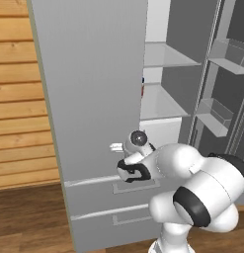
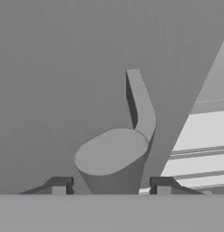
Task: Grab a lemon wedge from the fridge and one ice cube from the ice bowl, and put them in the glass of lemonade.
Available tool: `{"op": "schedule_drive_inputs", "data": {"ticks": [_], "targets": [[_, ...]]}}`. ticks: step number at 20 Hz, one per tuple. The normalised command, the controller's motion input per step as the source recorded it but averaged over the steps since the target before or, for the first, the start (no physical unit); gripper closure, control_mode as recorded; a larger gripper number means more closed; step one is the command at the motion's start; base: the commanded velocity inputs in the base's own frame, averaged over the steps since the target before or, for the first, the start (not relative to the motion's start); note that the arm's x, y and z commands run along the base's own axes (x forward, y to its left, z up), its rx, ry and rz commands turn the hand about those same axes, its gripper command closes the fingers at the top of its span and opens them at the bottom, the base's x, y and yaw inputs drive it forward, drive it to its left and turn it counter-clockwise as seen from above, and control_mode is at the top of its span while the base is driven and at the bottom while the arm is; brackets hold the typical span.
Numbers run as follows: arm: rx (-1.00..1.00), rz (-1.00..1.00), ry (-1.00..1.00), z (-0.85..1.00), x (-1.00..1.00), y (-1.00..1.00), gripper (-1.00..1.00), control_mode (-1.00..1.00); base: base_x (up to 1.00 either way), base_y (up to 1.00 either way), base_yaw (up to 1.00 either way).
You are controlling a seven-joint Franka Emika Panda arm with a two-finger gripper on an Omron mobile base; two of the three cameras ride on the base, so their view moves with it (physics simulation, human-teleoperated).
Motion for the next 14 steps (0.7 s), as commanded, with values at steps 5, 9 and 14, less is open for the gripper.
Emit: {"op": "schedule_drive_inputs", "data": {"ticks": [5, 9, 14], "targets": [[0.00, 0.00, 0.05, 0.00, 0.15, 0.00, 1.00, -1.00, 0.00, 0.00, 0.00], [-0.01, 0.00, 0.07, 0.00, 0.03, 0.00, 1.00, -1.00, 0.00, 0.00, 0.00], [-0.01, 0.00, 0.01, 0.01, -0.17, 0.43, 1.00, -1.00, 0.00, 0.00, 0.00]]}}
